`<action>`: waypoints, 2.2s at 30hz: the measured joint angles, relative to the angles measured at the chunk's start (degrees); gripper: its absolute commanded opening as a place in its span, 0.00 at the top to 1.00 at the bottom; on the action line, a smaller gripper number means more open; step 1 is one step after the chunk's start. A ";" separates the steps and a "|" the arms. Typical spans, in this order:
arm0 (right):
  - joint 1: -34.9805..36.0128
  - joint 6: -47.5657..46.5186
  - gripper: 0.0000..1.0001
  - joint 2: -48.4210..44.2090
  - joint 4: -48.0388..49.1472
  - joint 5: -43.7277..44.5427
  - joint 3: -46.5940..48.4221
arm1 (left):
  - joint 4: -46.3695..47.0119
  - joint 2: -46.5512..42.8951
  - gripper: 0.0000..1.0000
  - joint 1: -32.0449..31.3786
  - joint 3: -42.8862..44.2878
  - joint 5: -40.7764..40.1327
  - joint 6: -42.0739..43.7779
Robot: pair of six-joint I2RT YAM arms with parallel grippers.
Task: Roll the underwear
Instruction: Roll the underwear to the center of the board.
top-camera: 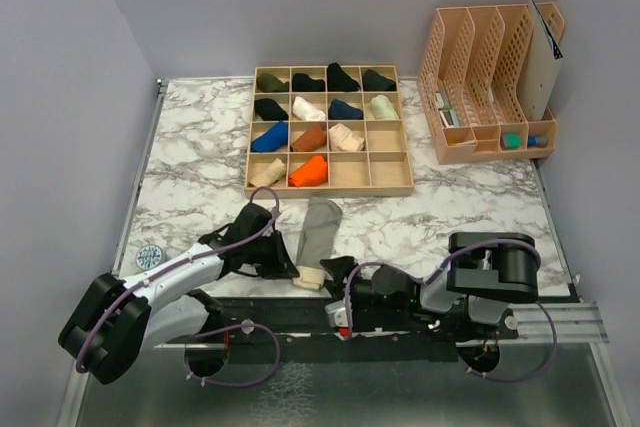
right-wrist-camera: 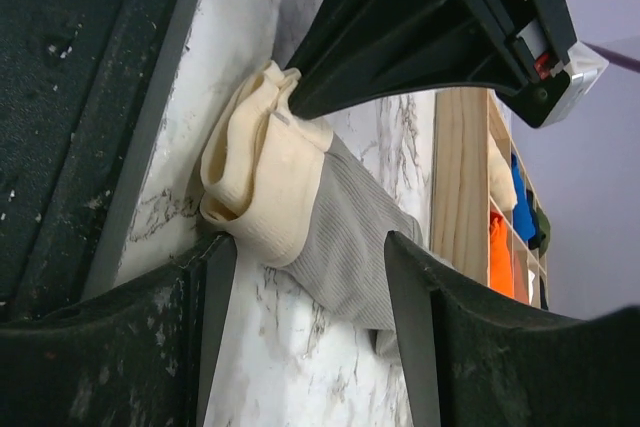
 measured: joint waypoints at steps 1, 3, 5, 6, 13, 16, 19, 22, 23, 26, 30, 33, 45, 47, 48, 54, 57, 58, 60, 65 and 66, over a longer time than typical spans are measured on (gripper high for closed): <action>0.28 -0.48 0.37 0.70 0.85 0.00 0.09 | -0.04 0.28 1.00 0.35 0.11 0.44 0.26; 0.76 -1.20 0.38 1.55 1.49 -0.02 0.33 | -0.11 0.92 1.00 0.92 0.57 1.27 0.90; 1.18 -1.44 0.40 1.99 1.51 -0.04 0.66 | -0.15 1.53 1.00 1.29 1.11 1.77 1.31; 1.36 -1.53 0.41 2.12 1.42 -0.02 0.81 | -0.20 1.84 1.00 1.57 1.44 2.10 1.68; 1.88 -1.73 0.49 3.26 0.96 -0.09 1.81 | -0.46 3.30 1.00 3.04 2.97 3.80 3.52; 1.92 -1.66 0.48 3.78 0.87 -0.13 2.12 | -0.44 3.98 1.00 3.21 3.08 4.35 4.00; 1.90 -1.03 0.51 4.02 0.83 -0.11 2.58 | -0.09 4.37 1.00 3.48 3.08 5.11 4.11; 1.92 -0.57 0.65 4.33 0.55 -0.11 2.93 | 0.44 4.81 1.00 3.82 3.08 5.79 4.31; 1.92 -0.44 0.71 4.37 0.26 -0.11 2.93 | 0.59 4.96 1.00 3.89 3.08 6.05 4.42; 1.92 0.09 0.77 4.50 -1.57 -0.17 3.30 | 0.68 5.14 1.00 3.93 3.08 6.21 4.46; 1.92 0.28 0.86 4.33 -3.08 -0.22 3.82 | 0.63 5.53 1.00 4.04 3.08 6.19 4.55; 1.92 0.50 0.94 3.93 -4.00 -0.20 4.00 | 0.61 5.57 1.00 4.15 3.08 6.16 4.63; 1.20 19.28 0.99 -6.05 -15.41 -4.87 5.51 | 0.02 0.57 0.37 4.24 2.69 1.64 3.28; 0.94 24.33 1.00 -6.78 -15.28 -6.36 5.38 | 0.13 -1.70 0.33 4.24 2.10 0.52 2.84; 0.74 26.88 0.99 -6.80 -14.75 -6.93 5.05 | 0.15 -2.69 0.32 4.24 1.68 -0.02 2.56; -0.98 41.97 1.00 -5.57 -7.69 -9.14 1.25 | 0.22 -9.46 0.27 4.24 -1.16 -1.97 0.92; -2.73 49.66 0.99 -4.11 -2.86 -9.44 -0.04 | 0.83 -12.31 0.27 4.24 -1.99 -2.67 0.00; -3.32 52.19 0.99 -3.74 -1.51 -9.57 -0.35 | 1.20 -13.33 0.27 4.24 -2.40 -2.80 -0.33; -4.39 56.89 1.00 -3.23 1.07 -9.75 -1.03 | 1.81 -14.34 0.27 4.24 -3.10 -2.80 -0.81; -6.67 66.40 0.99 -2.05 8.44 -9.66 -4.26 | 3.54 -15.21 0.27 4.24 -4.35 -2.71 -1.86; -7.19 68.35 1.00 -1.68 9.90 -9.62 -5.03 | 3.85 -15.39 0.26 4.24 -4.50 -2.64 -1.97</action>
